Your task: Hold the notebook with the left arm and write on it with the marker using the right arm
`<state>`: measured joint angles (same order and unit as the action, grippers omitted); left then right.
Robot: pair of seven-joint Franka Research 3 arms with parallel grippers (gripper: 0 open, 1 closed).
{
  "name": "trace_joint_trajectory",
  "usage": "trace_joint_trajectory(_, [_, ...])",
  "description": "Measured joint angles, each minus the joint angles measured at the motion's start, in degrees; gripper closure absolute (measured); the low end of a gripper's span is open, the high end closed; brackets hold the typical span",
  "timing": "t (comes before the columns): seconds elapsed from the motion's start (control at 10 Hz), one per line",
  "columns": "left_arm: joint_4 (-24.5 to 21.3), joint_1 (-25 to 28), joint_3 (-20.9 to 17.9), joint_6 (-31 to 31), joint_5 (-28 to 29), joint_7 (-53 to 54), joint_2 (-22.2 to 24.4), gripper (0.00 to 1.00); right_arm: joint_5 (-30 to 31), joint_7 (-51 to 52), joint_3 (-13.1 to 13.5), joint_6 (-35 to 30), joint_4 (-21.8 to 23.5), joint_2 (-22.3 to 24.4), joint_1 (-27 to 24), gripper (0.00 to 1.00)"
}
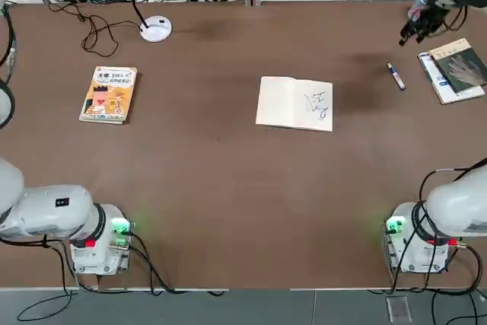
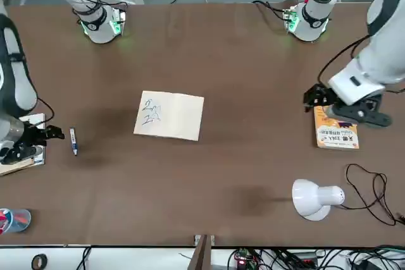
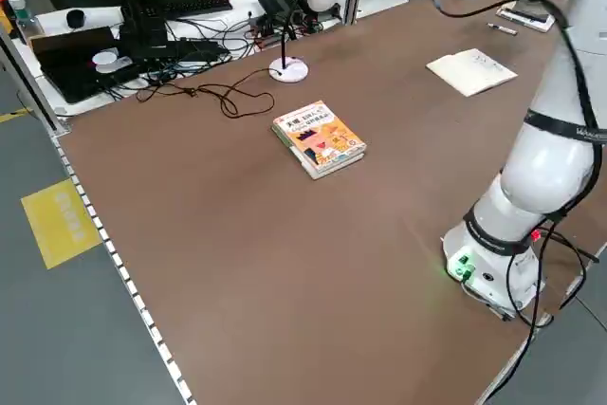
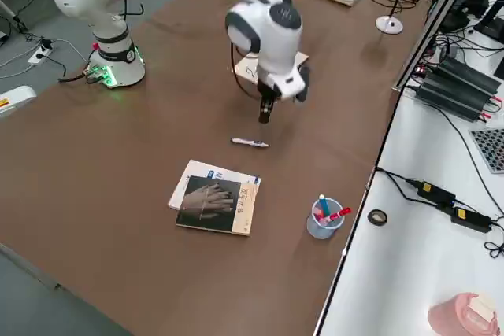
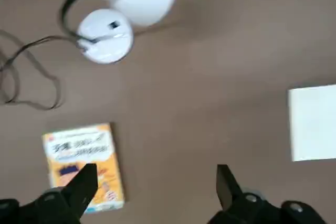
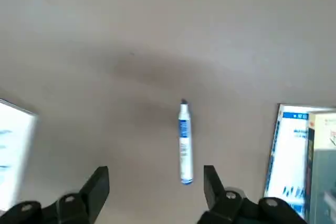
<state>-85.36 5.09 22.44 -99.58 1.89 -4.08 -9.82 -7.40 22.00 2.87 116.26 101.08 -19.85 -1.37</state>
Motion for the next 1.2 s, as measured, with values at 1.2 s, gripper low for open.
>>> trace_joint_trajectory(1.2, [-10.28,-1.23,-10.63,6.14,-0.44,5.60,14.81,0.00,10.36,-34.17,0.43,-25.55,-14.21,17.35,11.42,0.00])
